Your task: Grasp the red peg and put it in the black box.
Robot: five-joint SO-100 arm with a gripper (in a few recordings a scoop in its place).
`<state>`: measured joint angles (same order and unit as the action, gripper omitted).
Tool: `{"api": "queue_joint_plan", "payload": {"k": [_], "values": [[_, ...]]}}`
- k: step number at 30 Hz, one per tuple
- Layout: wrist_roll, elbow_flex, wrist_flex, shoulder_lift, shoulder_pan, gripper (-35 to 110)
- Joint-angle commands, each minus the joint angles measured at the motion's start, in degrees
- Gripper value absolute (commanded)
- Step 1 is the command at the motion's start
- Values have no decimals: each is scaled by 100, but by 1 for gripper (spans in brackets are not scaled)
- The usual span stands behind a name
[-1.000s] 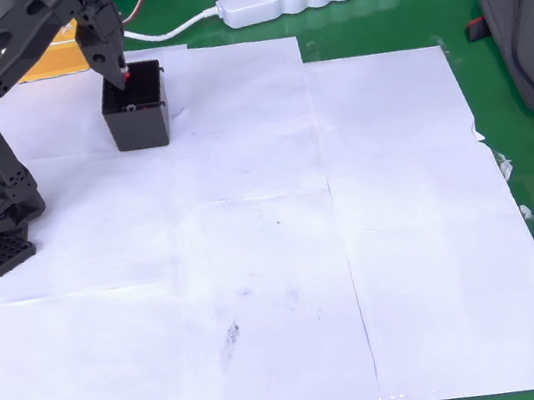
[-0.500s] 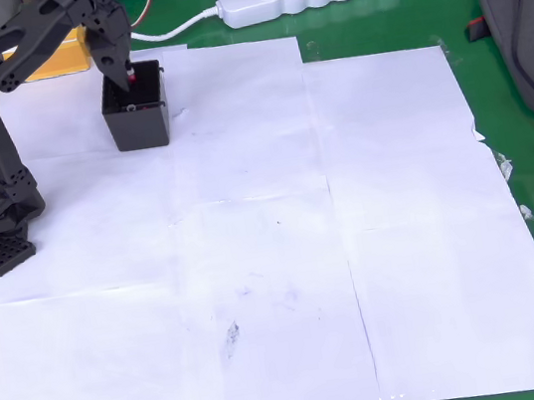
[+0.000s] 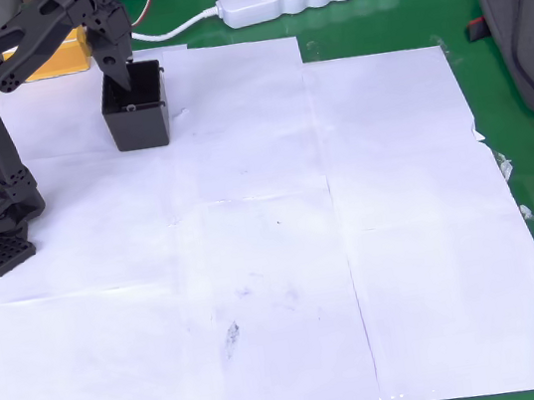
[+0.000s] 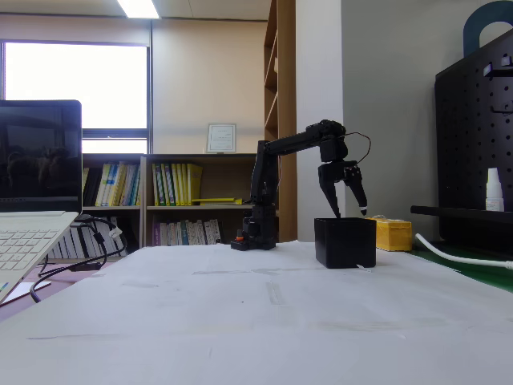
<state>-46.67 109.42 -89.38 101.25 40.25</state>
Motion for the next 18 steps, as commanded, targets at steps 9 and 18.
{"api": "queue_joint_plan", "payload": {"k": [9,18], "values": [[-475,193,-141,-1793,-413,0],[-2162,-1714,562,-4219,-2074,0]]}}
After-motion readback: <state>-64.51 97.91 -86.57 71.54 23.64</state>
